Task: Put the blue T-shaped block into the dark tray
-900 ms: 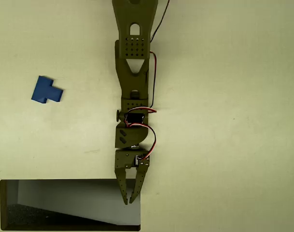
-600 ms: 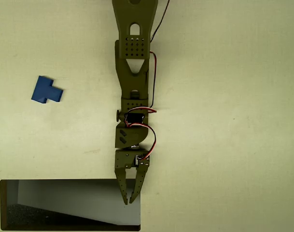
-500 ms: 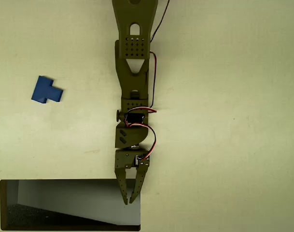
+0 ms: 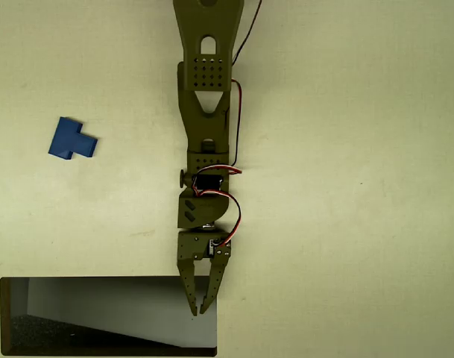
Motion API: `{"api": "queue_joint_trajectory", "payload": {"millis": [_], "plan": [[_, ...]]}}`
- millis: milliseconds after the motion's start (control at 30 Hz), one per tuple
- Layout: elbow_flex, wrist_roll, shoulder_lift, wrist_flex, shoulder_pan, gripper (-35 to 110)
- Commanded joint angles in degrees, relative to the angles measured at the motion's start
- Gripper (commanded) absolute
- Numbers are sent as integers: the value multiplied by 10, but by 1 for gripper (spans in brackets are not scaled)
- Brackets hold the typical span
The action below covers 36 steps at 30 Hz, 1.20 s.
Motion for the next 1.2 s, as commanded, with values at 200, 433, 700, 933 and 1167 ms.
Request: {"api": "queue_joint_trajectory", "payload": {"millis": [200, 433, 700, 933, 1167], "plan": [[-40, 60, -7, -81, -15, 0], [-296, 184, 235, 451, -4, 0], [-113, 44, 700, 1182, 137, 0], [298, -277, 942, 1375, 342, 0], [463, -739, 800, 1121, 510, 0]]}}
